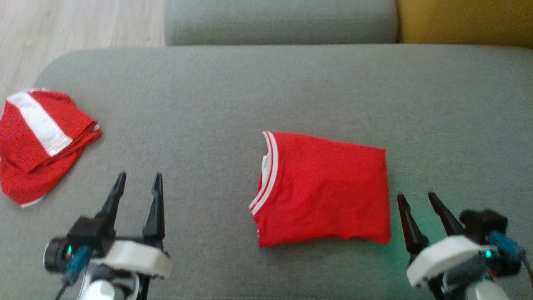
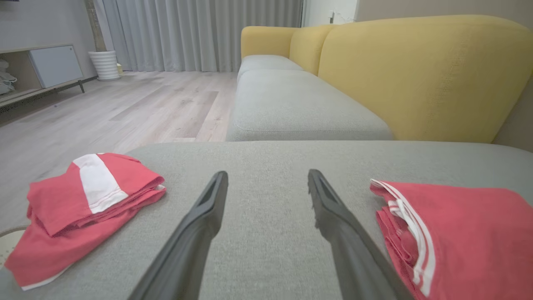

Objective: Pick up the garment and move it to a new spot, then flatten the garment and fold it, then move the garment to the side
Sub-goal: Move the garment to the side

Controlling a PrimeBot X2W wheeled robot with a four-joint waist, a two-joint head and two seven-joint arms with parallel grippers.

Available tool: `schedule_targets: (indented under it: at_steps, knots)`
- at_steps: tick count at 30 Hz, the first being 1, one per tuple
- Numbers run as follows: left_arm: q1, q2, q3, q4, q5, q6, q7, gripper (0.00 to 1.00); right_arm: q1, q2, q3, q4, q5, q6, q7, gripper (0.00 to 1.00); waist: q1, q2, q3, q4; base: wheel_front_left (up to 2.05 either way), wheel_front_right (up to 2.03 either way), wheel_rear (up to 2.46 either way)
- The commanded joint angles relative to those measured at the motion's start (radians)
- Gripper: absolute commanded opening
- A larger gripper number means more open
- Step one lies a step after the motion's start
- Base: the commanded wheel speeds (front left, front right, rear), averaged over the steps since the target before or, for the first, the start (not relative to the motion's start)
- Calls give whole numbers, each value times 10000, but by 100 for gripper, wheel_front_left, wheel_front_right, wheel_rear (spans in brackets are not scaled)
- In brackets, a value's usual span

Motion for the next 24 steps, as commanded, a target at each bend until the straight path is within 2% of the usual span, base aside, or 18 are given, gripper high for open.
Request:
schedule_targets:
  at_steps: [1,4,8,15,16,17,18,22,24]
  knots:
    - [-762,27,406,-299,-97,10,-144,100,-864,-209,286,-48,-33,67,-31,100,0,0,398,340,0,0,0]
    - [-1216,-98,313,-140,-88,-99,-288,100,-1389,-259,293,787,-87,67,58,100,0,0,755,721,0,0,0]
    - [-1682,-274,236,131,-88,-224,-465,100,-1851,-274,173,1938,-310,67,779,100,0,0,1072,1089,0,0,0]
    - [-2064,-516,205,445,-44,-340,-619,100,-2471,-235,202,2767,-221,67,1342,100,0,0,1430,1341,0,0,0]
    - [-2080,-538,217,476,-38,-350,-629,100,-2506,-233,251,2811,-212,67,1445,84,0,0,1447,1324,0,0,0]
    - [-2084,-548,232,503,-35,-364,-637,100,-2530,-233,320,2830,-182,67,1552,22,0,0,1460,1283,0,0,0]
    - [-2079,-548,252,526,-24,-372,-643,100,-2544,-263,404,2825,-177,67,1636,0,0,0,1461,1226,0,0,0]
    - [-2055,-543,315,554,12,-388,-655,100,-2568,-413,705,2719,-105,67,1839,0,0,0,1454,960,0,0,0]
    - [-2042,-544,358,517,43,-417,-661,100,-2675,-681,1039,2462,-79,67,1844,0,0,0,1454,591,0,0,0]
